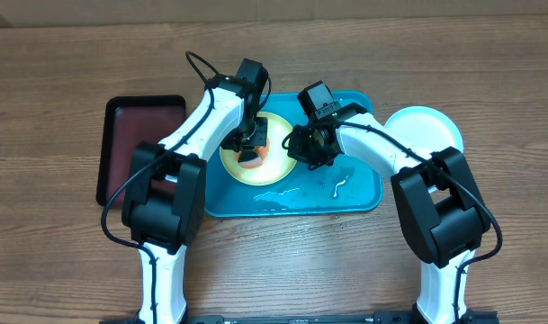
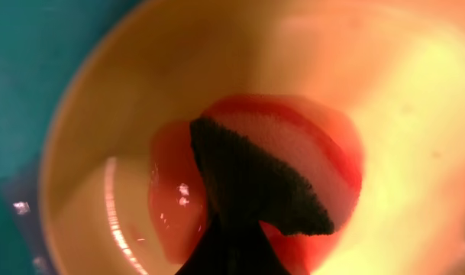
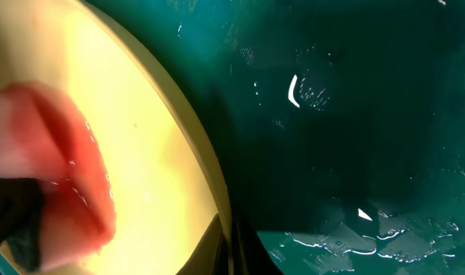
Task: Clean dirty plates on tray and stack at the side
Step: 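Scrub the yellow-green plate with the sponge in the left gripper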
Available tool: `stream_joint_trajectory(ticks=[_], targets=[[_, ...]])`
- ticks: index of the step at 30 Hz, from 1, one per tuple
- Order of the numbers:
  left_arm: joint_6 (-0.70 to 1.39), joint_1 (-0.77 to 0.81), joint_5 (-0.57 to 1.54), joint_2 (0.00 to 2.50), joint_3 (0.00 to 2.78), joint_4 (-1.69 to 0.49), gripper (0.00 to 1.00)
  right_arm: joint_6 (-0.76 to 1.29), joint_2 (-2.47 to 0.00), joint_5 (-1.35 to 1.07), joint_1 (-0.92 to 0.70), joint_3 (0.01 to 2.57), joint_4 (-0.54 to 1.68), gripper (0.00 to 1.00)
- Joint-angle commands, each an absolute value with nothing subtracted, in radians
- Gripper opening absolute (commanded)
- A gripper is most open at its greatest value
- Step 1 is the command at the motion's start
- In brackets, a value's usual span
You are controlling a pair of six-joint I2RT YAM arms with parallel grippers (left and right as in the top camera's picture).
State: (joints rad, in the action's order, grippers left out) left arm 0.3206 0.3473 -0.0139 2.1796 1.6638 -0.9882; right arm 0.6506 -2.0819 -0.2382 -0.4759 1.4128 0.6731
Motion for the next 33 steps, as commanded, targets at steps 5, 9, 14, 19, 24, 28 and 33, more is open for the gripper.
stream_joint_trajectory(ticks=[5, 9, 14, 19, 24, 28, 33], targets=[[0.389, 0.335, -0.191, 2.175, 1.665, -1.015, 0.04, 0.651, -2.090, -0.202, -0.477, 1.413, 0.673, 0.04], [0.389, 0.335, -0.192, 2.175, 1.703, -1.048, 0.04, 0.651, -2.090, -0.202, -0.477, 1.413, 0.673, 0.04], [0.381, 0.335, -0.191, 2.175, 1.775, -1.084, 0.04, 0.651, -2.090, -0.202, -0.477, 1.413, 0.673, 0.04], [0.364, 0.336, -0.150, 2.175, 1.848, -1.150, 0.04, 0.651, -2.090, -0.202, -0.477, 1.413, 0.673, 0.04], [0.142, 0.337, 0.119, 2.175, 1.881, -1.157, 0.04, 0.651, -2.090, -0.202, -0.477, 1.413, 0.673, 0.04], [0.075, 0.337, 0.208, 2.177, 1.879, -1.154, 0.04, 0.651, -2.090, -0.202, -0.477, 1.413, 0.675, 0.04], [0.073, 0.337, 0.206, 2.185, 1.839, -1.141, 0.04, 0.651, -2.090, -0.202, -0.477, 1.413, 0.677, 0.04]])
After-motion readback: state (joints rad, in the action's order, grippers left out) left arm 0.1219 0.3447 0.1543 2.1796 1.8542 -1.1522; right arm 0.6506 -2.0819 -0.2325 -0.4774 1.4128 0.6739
